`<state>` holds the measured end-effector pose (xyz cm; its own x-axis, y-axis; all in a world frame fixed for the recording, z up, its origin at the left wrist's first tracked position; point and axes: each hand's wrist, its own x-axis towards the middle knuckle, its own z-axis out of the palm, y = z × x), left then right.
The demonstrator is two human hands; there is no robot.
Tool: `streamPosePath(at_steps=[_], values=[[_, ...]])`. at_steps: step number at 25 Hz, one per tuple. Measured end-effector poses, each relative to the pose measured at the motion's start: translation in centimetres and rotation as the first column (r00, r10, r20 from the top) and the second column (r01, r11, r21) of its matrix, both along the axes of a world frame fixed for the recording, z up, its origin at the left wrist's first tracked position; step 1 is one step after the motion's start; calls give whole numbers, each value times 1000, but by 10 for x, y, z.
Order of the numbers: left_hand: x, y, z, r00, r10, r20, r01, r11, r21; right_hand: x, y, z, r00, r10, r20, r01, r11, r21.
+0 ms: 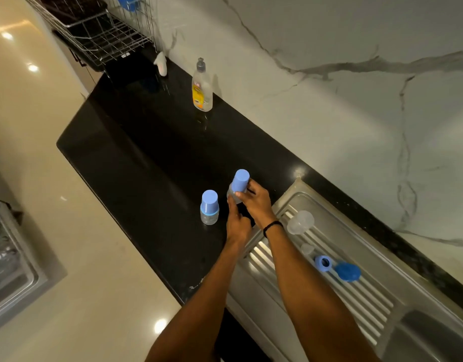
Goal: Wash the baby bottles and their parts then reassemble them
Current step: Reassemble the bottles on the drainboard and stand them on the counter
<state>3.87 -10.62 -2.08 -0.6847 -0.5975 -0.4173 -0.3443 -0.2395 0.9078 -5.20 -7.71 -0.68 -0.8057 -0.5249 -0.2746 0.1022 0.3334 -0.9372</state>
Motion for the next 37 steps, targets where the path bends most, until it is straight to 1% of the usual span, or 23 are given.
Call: streamPosePath(at_steps=[4,7,11,13,15,18,21,23,25,26,28,30,32,34,37], values=[[-6,2,-10,999,40,16,-39,999,-12,-3,-3,-3,999,19,-31,-18,999,36],[-6,6,-3,998,45,37,-45,999,-2,-3,1,-11,1000,16,-11,-16,999,47],[6,12,3,995,83,55,-83,996,9,5,14,-4,992,-119,38,116,991,67],[14,23,2,991,128,48,-129,991,26,14,25,1,987,-160,-13,160,985,58],[22,38,1,987,158,43,-159,987,30,23,43,4,973,-225,-58,226,974,12],[30,65,0,994,108,27,-107,994,-27,38,88,11,938,-342,-65,338,939,-56],[33,96,11,999,26,36,-22,993,-118,52,146,13,873,-480,-90,472,876,-98],[37,117,17,998,-27,49,35,985,-168,60,184,7,828,-549,-111,544,836,-79],[41,135,15,998,-14,53,24,980,-199,68,218,3,774,-628,-80,626,778,-42],[42,144,11,997,-26,66,40,976,-213,72,234,4,759,-646,-86,648,761,2],[44,158,3,988,-110,104,133,959,-251,81,259,6,760,-623,-185,648,746,154],[40,167,-5,974,-190,127,224,904,-365,87,274,5,788,-568,-238,615,744,262],[32,174,-3,947,-262,188,321,820,-474,88,277,1,824,-506,-254,565,766,307],[25,178,4,925,-306,227,380,771,-511,85,273,-10,863,-424,-277,501,792,348],[11,183,6,886,-370,281,464,718,-519,77,264,-22,884,-375,-279,455,827,329]])
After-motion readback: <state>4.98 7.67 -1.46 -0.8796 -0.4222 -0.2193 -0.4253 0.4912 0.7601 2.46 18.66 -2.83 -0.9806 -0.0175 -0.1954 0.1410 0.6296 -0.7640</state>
